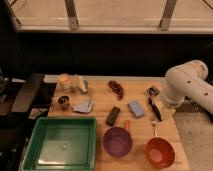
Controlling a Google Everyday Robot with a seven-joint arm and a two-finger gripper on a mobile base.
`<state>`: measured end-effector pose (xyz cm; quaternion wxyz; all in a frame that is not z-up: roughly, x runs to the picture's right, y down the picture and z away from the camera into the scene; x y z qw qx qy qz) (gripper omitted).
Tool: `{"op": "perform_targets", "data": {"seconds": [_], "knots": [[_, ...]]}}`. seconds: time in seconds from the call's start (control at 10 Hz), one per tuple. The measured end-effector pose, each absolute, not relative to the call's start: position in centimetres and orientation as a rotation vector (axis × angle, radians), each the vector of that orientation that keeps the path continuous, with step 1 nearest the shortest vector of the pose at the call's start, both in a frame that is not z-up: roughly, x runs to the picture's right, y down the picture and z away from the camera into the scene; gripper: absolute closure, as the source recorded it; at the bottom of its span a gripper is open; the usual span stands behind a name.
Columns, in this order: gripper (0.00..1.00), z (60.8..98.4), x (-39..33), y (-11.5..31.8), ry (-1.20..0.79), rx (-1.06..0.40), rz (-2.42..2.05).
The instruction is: Wipe tray with sponge
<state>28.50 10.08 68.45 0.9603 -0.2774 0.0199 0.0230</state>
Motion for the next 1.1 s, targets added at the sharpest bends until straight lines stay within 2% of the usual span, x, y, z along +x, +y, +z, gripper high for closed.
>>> {"op": "perform_targets", "data": {"seconds": [0.8, 1.1], "knots": [[0.35, 69.1, 27.8, 9.9, 0.045, -0.574, 0.047], [0.35, 74.0, 25.3, 8.4, 0.030, -0.622, 0.129]]}}
